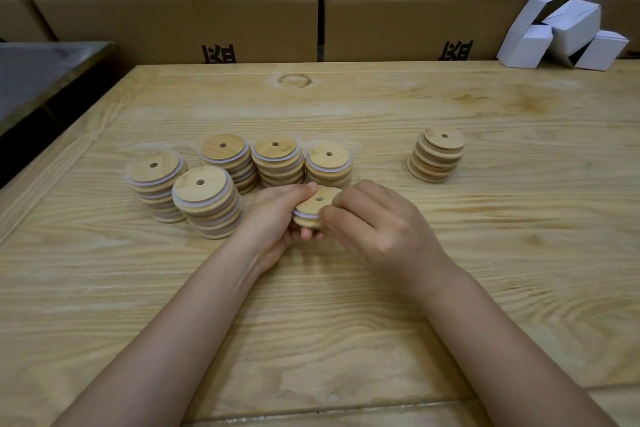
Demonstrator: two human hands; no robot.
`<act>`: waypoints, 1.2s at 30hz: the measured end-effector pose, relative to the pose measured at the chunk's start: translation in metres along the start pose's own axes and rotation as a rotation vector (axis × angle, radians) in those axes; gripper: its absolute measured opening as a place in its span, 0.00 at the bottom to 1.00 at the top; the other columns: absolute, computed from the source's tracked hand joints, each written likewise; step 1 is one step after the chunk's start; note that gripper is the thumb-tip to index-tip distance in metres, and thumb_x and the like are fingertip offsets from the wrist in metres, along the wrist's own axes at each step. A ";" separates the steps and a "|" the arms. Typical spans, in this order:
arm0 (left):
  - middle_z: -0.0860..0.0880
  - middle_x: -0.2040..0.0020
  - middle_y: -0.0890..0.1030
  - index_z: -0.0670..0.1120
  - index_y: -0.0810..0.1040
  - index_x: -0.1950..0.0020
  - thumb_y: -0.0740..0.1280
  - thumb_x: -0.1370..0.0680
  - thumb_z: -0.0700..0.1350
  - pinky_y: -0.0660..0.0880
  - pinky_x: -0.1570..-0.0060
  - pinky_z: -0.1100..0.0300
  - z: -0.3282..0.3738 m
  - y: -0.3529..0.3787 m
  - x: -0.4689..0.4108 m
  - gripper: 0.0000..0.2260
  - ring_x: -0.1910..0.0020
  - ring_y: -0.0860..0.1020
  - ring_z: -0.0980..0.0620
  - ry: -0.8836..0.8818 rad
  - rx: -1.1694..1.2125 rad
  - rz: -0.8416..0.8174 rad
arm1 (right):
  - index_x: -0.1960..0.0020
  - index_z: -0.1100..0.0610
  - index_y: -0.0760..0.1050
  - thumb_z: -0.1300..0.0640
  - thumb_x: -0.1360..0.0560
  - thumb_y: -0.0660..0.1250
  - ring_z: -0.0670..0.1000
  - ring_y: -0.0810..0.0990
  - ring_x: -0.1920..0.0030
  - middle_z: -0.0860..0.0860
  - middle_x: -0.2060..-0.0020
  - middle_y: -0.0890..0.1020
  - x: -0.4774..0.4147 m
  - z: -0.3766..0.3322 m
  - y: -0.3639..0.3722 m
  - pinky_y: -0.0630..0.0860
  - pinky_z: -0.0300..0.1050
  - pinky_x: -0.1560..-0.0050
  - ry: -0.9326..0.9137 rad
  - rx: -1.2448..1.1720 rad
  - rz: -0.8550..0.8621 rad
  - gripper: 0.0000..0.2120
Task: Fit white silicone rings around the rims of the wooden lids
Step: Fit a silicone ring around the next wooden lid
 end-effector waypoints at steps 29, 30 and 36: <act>0.46 0.64 0.83 0.45 0.74 0.44 0.58 0.20 0.44 0.79 0.72 0.58 0.002 0.006 0.003 0.09 0.74 0.80 0.50 0.301 -0.072 -0.009 | 0.39 0.61 0.76 0.55 0.36 0.78 0.53 0.75 0.42 0.54 0.44 0.77 0.012 0.037 0.018 0.69 0.47 0.38 0.828 -0.352 -0.098 0.27; 0.46 0.66 0.83 0.44 0.74 0.45 0.56 0.19 0.43 0.78 0.73 0.58 0.002 0.005 0.002 0.08 0.75 0.79 0.50 0.295 -0.082 0.013 | 0.40 0.61 0.76 0.56 0.36 0.78 0.54 0.75 0.42 0.54 0.44 0.77 0.011 0.041 0.017 0.70 0.49 0.38 0.845 -0.338 -0.079 0.27; 0.45 0.66 0.81 0.41 0.75 0.52 0.56 0.19 0.39 0.77 0.73 0.61 -0.001 0.005 0.000 0.09 0.76 0.78 0.52 0.276 -0.164 0.029 | 0.38 0.58 0.74 0.50 0.33 0.75 0.51 0.74 0.41 0.51 0.43 0.76 0.004 0.062 0.021 0.68 0.45 0.38 0.887 -0.283 -0.078 0.27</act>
Point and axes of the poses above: each hand's wrist, its own x-axis away from the middle knuckle, its own y-axis out of the palm, z = x × y, the point moved 4 cm from there along -x, towards the middle knuckle
